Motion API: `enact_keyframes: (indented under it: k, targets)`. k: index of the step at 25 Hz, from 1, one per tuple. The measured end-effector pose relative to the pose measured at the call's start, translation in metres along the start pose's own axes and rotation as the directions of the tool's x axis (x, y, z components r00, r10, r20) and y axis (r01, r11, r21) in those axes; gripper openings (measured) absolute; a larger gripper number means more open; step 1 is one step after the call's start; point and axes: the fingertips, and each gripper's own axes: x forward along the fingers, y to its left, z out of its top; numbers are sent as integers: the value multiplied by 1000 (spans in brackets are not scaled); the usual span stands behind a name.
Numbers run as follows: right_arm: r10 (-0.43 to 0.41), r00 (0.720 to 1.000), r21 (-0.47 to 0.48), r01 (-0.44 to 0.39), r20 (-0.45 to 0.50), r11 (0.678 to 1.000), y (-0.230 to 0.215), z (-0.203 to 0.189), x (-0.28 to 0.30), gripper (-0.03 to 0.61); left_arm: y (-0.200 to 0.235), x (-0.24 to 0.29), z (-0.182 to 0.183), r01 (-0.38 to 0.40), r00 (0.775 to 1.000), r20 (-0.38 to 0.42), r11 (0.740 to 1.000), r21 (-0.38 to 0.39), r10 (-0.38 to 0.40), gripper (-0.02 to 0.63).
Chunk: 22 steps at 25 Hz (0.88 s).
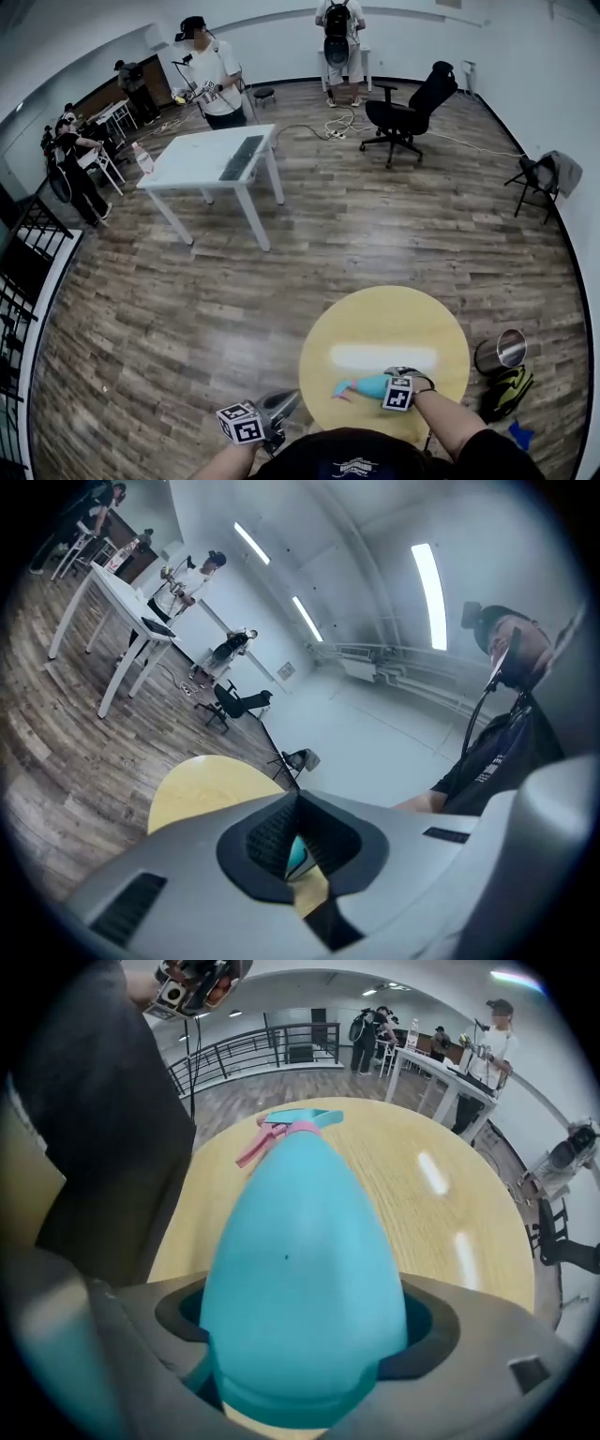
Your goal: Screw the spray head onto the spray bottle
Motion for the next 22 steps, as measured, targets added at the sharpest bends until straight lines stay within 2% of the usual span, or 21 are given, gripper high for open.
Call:
enact_keyframes:
  k: [4, 7, 10, 13, 14, 16, 17, 18, 20, 22]
  targets:
    - [2, 999, 91, -5, 35, 996, -5, -2, -5, 459, 16, 6, 6, 40, 998, -56, 999, 4, -39, 5]
    - [-39, 985, 148, 14, 168, 989, 5, 12, -48, 457, 3, 17, 18, 66, 997, -40, 998, 0, -66, 5]
    - [-182, 926, 172, 130, 331, 977, -9, 16, -143, 457, -34, 38, 33, 135, 991, -18, 991, 5, -135, 5]
    - [-335, 857, 115, 316, 392, 942, -28, -3, -251, 457, -94, 73, 56, 238, 971, -20, 971, 5, -237, 19]
    - [-369, 839, 83, 367, 400, 926, -29, -10, -281, 457, -117, 88, 62, 272, 962, -38, 962, 7, -272, 62]
    - [-409, 816, 13, 443, 408, 896, -25, -23, -329, 457, -165, 119, 67, 342, 935, -103, 940, 0, -340, 214]
    - [-422, 810, -24, 472, 406, 881, -22, -28, -346, 457, -189, 135, 65, 379, 916, -142, 925, -10, -376, 295]
    - [-433, 807, -60, 494, 402, 867, -19, -32, -359, 457, -211, 151, 63, 417, 893, -178, 909, -20, -414, 344]
    - [-437, 807, -115, 516, 396, 849, -13, -38, -375, 457, -250, 178, 54, 479, 849, -240, 877, -25, -471, 367]
    - [-419, 812, -142, 509, 405, 849, -5, -37, -382, 457, -276, 195, 40, 509, 820, -328, 860, 42, -469, 365]
